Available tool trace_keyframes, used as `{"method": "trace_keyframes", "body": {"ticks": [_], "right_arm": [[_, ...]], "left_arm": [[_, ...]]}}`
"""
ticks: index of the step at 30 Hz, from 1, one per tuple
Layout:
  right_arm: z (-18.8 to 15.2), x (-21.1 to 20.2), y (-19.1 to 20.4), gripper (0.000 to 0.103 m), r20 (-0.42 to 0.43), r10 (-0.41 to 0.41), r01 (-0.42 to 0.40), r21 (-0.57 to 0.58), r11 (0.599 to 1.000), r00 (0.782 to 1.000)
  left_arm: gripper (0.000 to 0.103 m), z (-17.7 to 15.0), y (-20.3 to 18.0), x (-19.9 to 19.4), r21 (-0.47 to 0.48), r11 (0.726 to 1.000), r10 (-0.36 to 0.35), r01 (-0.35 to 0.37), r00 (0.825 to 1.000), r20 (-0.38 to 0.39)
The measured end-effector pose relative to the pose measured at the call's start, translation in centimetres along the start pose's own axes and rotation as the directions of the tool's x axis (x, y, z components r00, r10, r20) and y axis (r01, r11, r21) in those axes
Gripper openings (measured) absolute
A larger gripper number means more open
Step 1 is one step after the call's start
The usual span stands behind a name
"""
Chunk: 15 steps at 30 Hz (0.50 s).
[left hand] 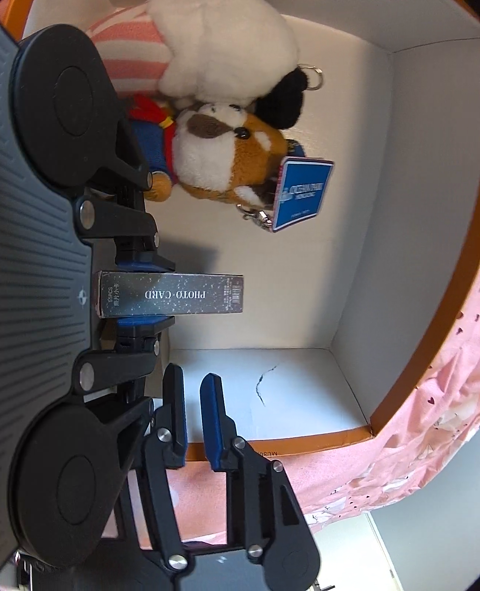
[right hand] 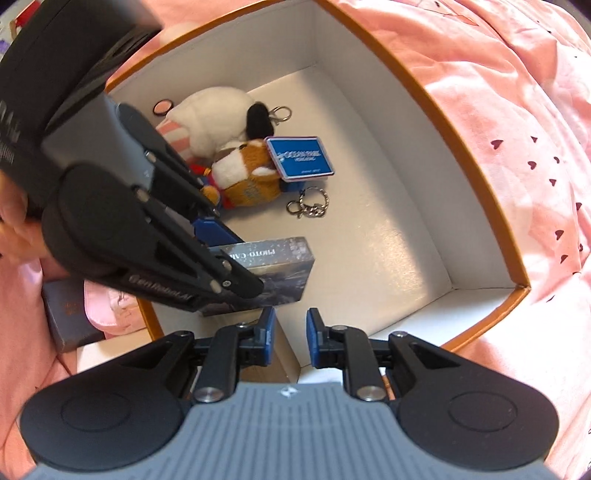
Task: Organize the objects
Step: 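Open both grippers to set the boxes down inside the shoebox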
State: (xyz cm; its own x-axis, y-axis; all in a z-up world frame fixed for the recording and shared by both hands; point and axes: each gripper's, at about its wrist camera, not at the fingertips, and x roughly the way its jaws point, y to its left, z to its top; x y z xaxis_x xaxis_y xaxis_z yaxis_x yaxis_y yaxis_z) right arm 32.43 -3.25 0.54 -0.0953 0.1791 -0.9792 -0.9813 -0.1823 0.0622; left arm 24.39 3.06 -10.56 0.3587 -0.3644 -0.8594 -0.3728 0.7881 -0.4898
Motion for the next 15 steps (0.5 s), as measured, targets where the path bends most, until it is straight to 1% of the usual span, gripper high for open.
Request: {"method": "trace_keyframes", "body": {"ticks": [1,4,7,9,11,12,13,15], "right_arm": [[-1.8,0.7,0.1,0.02,0.001,-0.005,0.005,0.0,1.0,1.0],[-2.4,0.8,0.3,0.02,0.004,-0.025,0.025,0.002,1.0,1.0],[-3.0,1.8,0.3,0.02,0.01,-0.049,0.049,0.017,0.999,0.999],[-3.2,1.7,0.2,0.02,0.014,-0.059,0.058,0.029,0.998,0.998],[-3.5,1.3,0.3,0.02,0.019,-0.062,0.062,0.036,0.997,0.998],[-3.6,1.9,0.3,0.02,0.02,-0.063,0.063,0.036,0.997,0.998],[-3.7,1.6,0.4,0.02,0.021,-0.063,0.063,0.036,0.997,0.998],[-3.7,2.4,0.5,0.02,0.02,-0.063,0.063,0.031,0.998,0.998]], "left_arm": [[0.026,0.0,0.1,0.1,-0.016,1.0,-0.009,0.009,1.0,-0.011],[0.026,-0.2,0.0,0.5,-0.028,1.0,-0.014,0.014,1.0,-0.015],[0.028,-0.2,0.0,0.8,-0.033,0.999,-0.028,0.027,0.999,-0.036],[0.029,-0.4,-0.1,1.2,-0.037,0.999,-0.036,0.034,0.998,-0.046],[0.03,-0.5,-0.1,1.4,-0.048,0.997,-0.063,0.061,0.996,-0.06],[0.03,-0.7,-0.1,1.6,-0.054,0.996,-0.081,0.077,0.994,-0.067],[0.03,-0.2,-0.4,1.7,-0.054,0.996,-0.08,0.077,0.994,-0.069],[0.03,-0.3,-0.7,1.8,-0.04,0.997,-0.069,0.067,0.996,-0.062]]}}
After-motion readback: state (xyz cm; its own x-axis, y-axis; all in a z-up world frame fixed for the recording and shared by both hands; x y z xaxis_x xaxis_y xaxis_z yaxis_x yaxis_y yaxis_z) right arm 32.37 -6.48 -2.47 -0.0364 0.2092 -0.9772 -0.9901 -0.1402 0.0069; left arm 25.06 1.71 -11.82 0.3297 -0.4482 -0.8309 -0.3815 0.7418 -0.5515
